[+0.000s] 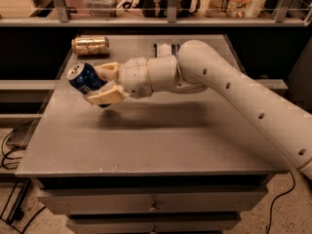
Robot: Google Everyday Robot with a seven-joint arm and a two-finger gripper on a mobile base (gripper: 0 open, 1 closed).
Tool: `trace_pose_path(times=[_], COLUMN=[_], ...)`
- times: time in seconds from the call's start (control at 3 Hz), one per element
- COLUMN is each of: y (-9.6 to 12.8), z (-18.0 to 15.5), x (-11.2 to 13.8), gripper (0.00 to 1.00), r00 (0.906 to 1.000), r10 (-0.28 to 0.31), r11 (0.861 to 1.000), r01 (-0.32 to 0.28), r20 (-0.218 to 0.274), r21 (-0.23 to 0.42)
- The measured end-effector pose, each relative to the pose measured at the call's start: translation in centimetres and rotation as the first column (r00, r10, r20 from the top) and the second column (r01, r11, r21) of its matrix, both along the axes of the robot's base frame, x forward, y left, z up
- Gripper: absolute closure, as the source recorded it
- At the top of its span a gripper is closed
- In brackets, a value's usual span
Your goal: Place pepsi can upright
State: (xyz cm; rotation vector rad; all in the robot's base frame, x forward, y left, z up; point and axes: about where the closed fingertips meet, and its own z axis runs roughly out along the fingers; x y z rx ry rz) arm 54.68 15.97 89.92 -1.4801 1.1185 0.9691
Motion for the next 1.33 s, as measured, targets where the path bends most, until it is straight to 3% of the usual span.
trace_pose_path(times=[1.0,1.33], y=[-1.4,-1.5], z=[-3.3,-3.0], x=[0.3,0.3], gripper=[1.0,1.0], r00=[0.9934,0.9934], r10=[-0.067,-0.068], r11=[0.997,0.997], r01=[0.069,0.069], r20=[-0.093,-0.093], r21=[0.015,0.015])
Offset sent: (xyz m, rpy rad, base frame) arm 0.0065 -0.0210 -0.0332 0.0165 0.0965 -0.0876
